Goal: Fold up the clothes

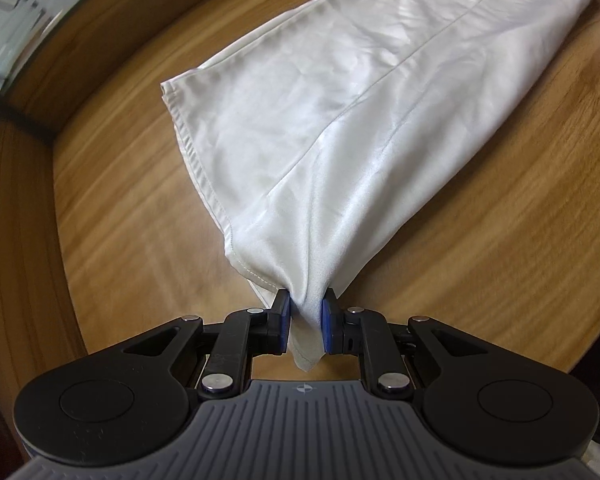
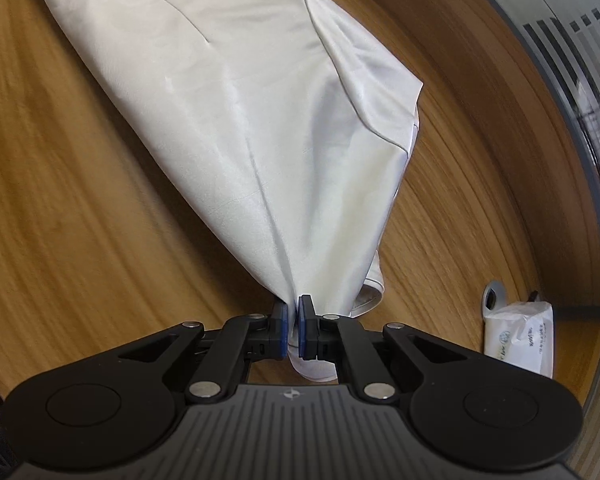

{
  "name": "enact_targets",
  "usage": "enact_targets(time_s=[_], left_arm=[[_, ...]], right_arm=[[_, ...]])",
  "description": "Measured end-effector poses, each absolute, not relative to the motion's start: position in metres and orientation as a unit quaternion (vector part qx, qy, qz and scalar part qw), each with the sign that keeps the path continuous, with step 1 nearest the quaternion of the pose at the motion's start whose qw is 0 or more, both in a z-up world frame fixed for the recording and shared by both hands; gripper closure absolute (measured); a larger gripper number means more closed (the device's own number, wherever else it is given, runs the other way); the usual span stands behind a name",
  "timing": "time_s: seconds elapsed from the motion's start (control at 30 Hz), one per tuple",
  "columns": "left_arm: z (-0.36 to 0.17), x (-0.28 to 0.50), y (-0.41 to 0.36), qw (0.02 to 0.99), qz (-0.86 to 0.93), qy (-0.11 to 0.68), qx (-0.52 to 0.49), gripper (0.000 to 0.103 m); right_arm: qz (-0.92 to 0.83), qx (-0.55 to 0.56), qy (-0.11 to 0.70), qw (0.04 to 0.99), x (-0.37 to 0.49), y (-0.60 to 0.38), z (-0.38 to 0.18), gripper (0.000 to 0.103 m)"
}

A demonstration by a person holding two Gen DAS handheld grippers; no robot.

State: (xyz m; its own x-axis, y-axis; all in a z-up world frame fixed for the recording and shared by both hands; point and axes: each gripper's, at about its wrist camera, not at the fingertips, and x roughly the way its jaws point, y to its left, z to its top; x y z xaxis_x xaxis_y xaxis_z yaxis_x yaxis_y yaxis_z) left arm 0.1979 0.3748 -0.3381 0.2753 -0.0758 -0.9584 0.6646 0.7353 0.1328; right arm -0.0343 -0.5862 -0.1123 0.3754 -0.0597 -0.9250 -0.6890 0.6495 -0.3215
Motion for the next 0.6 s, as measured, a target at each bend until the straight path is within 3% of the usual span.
enact_targets(time_s=[0.2, 0.27, 0.4, 0.53, 0.6], left_arm=[[-0.335, 0.189, 0.379, 0.771, -0.208, 0.554, 0.237, 0.077], [-0.335, 0.189, 0.381, 0.775, -0.199, 0.556, 0.223, 0.073], [-0.330, 0.183, 0.388, 0.786, -0.183, 0.560, 0.187, 0.054], [-0.327, 0.181, 0.401, 0.795, -0.161, 0.568, 0.137, 0.051], [-0.324, 0.177, 0.408, 0.801, -0.140, 0.576, 0.088, 0.051]], right_arm=[[0.204, -0.347, 0.520, 0.754, -0.025, -0.590, -0.113, 0.093], [0.200, -0.331, 0.522, 0.760, -0.022, -0.591, -0.111, 0.084], [0.199, -0.309, 0.522, 0.770, -0.033, -0.571, -0.104, 0.068], [0.206, -0.285, 0.515, 0.782, -0.039, -0.554, -0.083, 0.054], [0.212, -0.274, 0.510, 0.787, -0.039, -0.544, -0.074, 0.052]])
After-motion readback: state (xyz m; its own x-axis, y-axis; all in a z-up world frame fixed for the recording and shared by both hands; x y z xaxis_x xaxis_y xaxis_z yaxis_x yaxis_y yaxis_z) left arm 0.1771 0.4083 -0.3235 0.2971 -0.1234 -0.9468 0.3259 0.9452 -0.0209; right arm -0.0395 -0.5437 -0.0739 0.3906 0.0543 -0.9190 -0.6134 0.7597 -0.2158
